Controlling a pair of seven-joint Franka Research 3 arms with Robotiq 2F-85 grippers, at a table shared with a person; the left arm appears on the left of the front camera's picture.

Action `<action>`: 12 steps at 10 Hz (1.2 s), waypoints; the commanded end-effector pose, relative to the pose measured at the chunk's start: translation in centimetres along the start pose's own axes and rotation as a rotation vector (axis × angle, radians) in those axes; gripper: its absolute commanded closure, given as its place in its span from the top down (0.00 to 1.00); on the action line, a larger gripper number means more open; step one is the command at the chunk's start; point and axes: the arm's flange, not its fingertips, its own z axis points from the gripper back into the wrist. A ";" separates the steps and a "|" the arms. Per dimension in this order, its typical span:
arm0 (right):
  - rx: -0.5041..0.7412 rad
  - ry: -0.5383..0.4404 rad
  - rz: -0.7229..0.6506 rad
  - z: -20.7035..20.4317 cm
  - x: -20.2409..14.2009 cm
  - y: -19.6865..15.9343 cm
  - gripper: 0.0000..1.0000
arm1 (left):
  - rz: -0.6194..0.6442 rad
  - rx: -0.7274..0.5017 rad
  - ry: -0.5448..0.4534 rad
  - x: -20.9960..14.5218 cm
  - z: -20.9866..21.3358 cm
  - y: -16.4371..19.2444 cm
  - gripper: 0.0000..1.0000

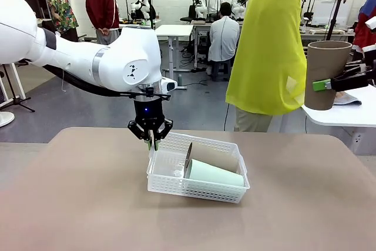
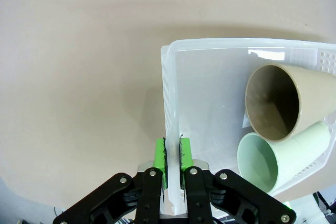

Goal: Clean and organize the cups into the basket.
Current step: Pick up the Reusable plastic cup from the right side of the table and stack it inside the Organizing basket in the center of the table.

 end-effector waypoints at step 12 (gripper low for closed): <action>0.401 0.662 0.361 -21.2 7.9 14.8 0.84 | -0.003 0.002 0.000 -0.1 0.0 0.0 0.00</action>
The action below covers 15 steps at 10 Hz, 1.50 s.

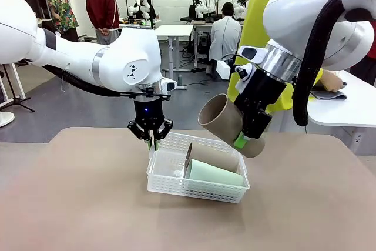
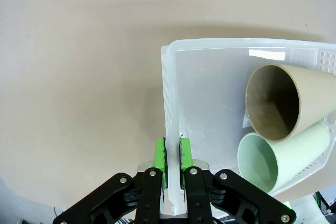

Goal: Clean and organize the cups into the basket.
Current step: Pick up the Reusable plastic cup from the right side of the table and stack it inside the Organizing basket in the center of the table.

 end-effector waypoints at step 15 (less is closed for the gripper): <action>-0.184 0.447 -0.042 -10.8 4.8 -7.4 0.84 | -0.003 0.002 0.000 -0.1 0.0 0.0 0.00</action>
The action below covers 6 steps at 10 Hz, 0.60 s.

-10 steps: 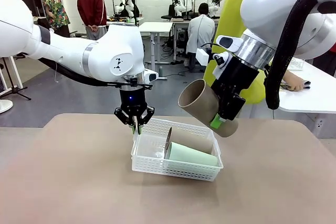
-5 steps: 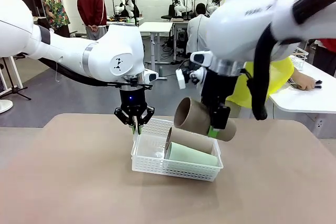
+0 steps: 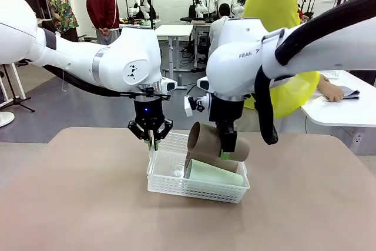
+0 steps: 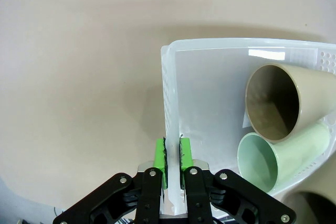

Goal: Clean and organize the cups into the basket.
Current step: Pick up the Reusable plastic cup from the right side of the table and stack it inside the Organizing basket in the center of the table.

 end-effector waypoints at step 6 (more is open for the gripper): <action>-0.029 0.014 -0.051 -4.2 1.9 -1.4 0.84 | -0.003 0.002 0.000 -0.1 0.0 0.0 0.00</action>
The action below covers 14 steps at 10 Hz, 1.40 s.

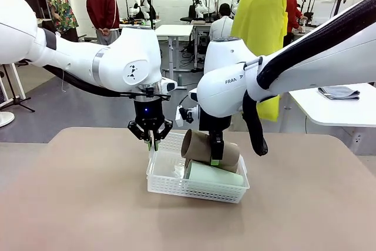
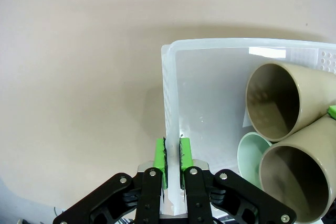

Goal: Clean and organize the cups into the basket.
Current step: Pick up the Reusable plastic cup from the right side of the table and stack it inside the Organizing basket in the center of the table.

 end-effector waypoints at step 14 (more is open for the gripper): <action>-0.025 -0.193 0.013 4.2 -1.7 2.1 1.00 | -0.003 0.001 -0.003 -0.1 0.1 0.0 0.00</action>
